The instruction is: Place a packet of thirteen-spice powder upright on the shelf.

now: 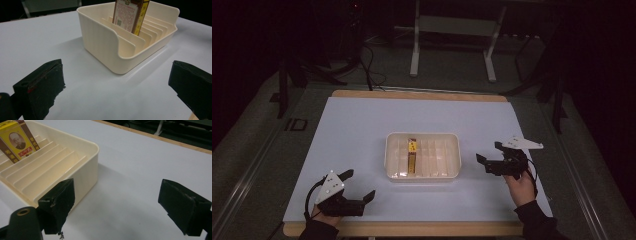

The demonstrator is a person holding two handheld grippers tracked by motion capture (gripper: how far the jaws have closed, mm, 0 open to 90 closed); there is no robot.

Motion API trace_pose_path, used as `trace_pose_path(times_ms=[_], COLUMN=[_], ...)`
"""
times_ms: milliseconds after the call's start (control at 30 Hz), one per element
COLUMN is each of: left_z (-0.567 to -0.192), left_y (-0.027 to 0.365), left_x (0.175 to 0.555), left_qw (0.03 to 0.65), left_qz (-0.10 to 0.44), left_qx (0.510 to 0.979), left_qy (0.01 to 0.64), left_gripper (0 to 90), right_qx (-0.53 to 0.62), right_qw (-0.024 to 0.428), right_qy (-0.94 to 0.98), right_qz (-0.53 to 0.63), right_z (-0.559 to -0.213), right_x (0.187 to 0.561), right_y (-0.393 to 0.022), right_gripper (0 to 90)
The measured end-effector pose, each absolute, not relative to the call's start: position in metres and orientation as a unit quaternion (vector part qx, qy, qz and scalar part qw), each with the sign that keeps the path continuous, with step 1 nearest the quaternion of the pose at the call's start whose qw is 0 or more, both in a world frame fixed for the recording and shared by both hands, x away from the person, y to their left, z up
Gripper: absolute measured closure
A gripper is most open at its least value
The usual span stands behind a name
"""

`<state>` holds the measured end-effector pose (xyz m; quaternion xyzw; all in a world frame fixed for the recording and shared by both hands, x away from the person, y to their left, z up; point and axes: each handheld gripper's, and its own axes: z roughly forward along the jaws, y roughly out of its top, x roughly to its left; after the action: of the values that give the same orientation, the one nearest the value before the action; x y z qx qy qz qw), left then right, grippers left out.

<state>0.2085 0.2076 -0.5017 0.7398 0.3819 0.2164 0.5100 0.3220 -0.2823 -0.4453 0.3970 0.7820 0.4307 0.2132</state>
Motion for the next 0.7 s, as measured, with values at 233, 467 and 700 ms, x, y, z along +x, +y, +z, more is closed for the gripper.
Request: trace_pose_path(times_ms=[233,467,700], left_z=[-0.502,-0.502,-0.502], left_y=[0.207,0.207,0.206], left_x=[0.208,0.209,0.209], left_qw=[0.509,0.509,0.509], left_qz=[0.216,0.216,0.215], left_qx=[0.741,0.743,0.744], left_qy=[0.381,0.378,0.376], left_gripper=[0.4,0.4,0.4], right_qx=[0.403,0.401,0.402], right_qw=[0.228,0.232,0.23], right_qy=[0.77,0.775,0.775], right_qz=[0.439,0.43,0.431], right_z=[-0.444,-0.453,-0.457], right_x=[0.305,0.292,0.28], right_y=[-0.294,-0.3,-0.304], right_gripper=[13.8,13.6,13.6])
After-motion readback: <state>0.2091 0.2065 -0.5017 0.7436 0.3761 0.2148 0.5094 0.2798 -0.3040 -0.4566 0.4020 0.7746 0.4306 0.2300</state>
